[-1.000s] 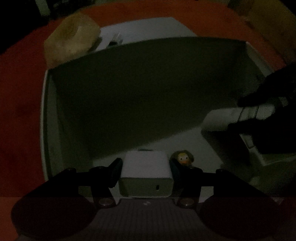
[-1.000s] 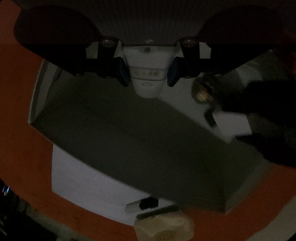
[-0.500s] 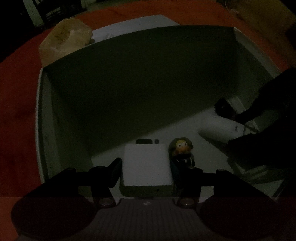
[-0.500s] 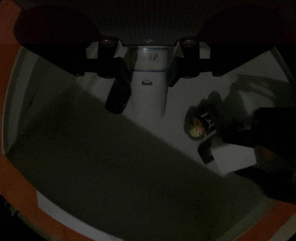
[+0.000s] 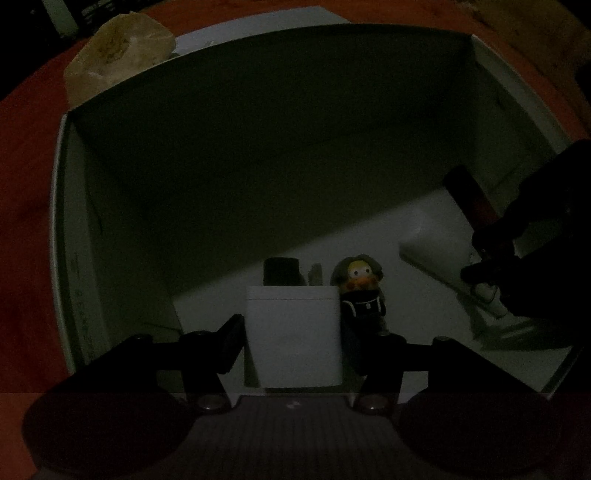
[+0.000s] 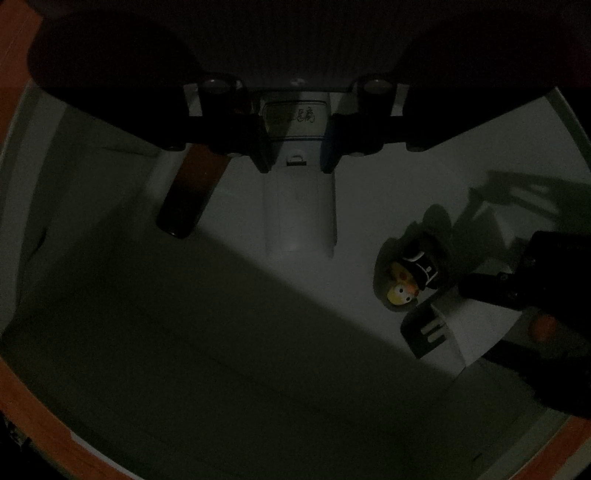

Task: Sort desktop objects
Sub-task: 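Open both tools releasing the device and charger, then withdraw toward the sheet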

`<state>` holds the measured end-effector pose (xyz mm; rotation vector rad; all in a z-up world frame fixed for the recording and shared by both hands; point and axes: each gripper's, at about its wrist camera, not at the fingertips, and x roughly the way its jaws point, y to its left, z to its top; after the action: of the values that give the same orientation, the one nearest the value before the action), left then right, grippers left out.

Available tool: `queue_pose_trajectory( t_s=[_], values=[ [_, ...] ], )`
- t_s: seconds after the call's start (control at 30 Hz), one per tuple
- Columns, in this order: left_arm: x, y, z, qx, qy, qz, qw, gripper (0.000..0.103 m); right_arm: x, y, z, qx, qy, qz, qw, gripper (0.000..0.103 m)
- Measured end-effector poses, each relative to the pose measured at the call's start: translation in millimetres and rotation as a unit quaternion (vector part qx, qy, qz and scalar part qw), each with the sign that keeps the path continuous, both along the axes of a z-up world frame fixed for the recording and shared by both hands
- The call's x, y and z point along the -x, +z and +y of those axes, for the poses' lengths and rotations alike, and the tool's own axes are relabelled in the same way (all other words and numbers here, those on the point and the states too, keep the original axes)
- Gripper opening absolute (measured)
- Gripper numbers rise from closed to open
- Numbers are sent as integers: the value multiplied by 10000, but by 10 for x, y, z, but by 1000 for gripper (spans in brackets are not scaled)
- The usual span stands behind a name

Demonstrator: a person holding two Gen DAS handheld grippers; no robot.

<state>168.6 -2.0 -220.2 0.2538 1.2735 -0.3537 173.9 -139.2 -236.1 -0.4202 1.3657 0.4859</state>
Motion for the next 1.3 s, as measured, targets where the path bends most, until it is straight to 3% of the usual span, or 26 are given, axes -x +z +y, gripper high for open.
queue_pose_trajectory(
  t_s=[0.27,0.33,0.4,0.43,0.47,0.57,0.7,0.83,0.97,1.3],
  values=[
    [-6,-16,-58,-53,19,72,10000,63,-2,27,-63,-10,-191,49,9998,39],
    [14,14,-96,-28,45,17,10000,75,-1,40,-66,32,-240,27,9997,43],
    [72,96,-144,65,17,-243,9997,97,1,72,-75,43,-318,-36,9995,46],
    [122,164,-177,101,-38,-493,9987,102,4,94,-90,3,-387,-51,9992,52],
    [162,214,-202,143,-116,-687,9975,103,8,117,-107,-43,-460,-63,9989,58],
    [207,291,-293,124,-330,-829,9959,103,23,205,-211,-211,-658,-54,9976,60],
    [193,306,-288,140,-71,-708,9974,103,22,382,-359,-503,-938,11,9943,68],
    [92,433,-199,217,207,-514,9982,103,-63,505,-305,-813,-952,-211,9919,69],
    [11,678,-70,322,502,-817,9949,103,-157,726,-305,-913,-952,-375,9906,73],
    [-179,933,169,466,961,-821,9909,103,-399,1310,-304,-1291,-1122,-698,9828,74]
  ],
)
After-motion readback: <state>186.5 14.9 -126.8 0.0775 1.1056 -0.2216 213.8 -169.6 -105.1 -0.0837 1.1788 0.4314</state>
